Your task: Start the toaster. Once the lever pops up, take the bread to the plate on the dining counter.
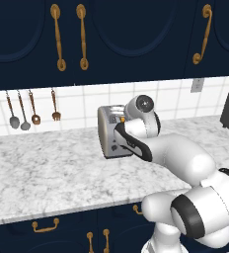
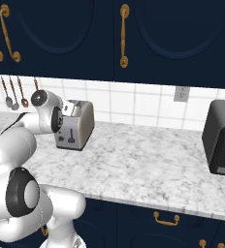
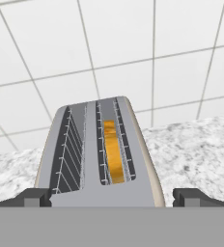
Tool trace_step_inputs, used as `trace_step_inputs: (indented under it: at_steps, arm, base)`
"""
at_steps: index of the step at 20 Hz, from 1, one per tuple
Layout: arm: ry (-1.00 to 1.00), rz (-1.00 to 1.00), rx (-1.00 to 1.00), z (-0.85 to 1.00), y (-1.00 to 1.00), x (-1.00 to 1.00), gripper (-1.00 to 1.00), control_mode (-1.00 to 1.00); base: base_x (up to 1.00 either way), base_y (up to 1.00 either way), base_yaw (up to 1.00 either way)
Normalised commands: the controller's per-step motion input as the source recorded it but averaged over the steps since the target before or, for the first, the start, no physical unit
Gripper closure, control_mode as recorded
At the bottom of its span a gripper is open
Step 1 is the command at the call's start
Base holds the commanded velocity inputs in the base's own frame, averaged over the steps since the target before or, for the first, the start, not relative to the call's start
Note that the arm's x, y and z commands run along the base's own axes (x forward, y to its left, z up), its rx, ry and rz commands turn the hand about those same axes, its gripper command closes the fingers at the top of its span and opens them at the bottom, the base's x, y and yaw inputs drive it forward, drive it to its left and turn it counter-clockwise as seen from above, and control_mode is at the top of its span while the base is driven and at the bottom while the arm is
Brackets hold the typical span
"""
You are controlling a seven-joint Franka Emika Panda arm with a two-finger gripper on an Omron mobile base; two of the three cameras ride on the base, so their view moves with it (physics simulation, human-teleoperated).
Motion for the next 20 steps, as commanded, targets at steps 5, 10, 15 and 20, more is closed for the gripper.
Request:
trace_step_inputs:
  at_steps: [5,10,15,20]
  arm:
    - [0.0,0.0,0.0,0.0,0.0,0.0,-1.0,-1.0]
    - [0.0,0.0,0.0,0.0,0.0,0.0,-1.0,-1.0]
    - [0.0,0.0,0.0,0.0,0.0,0.0,-1.0,-1.0]
    - [0.0,0.0,0.0,0.0,0.0,0.0,-1.0,-1.0]
  base:
    - [0.0,0.0,0.0]
    - [0.0,0.0,0.0]
    - [0.0,0.0,0.0]
    - [0.0,0.0,0.0]
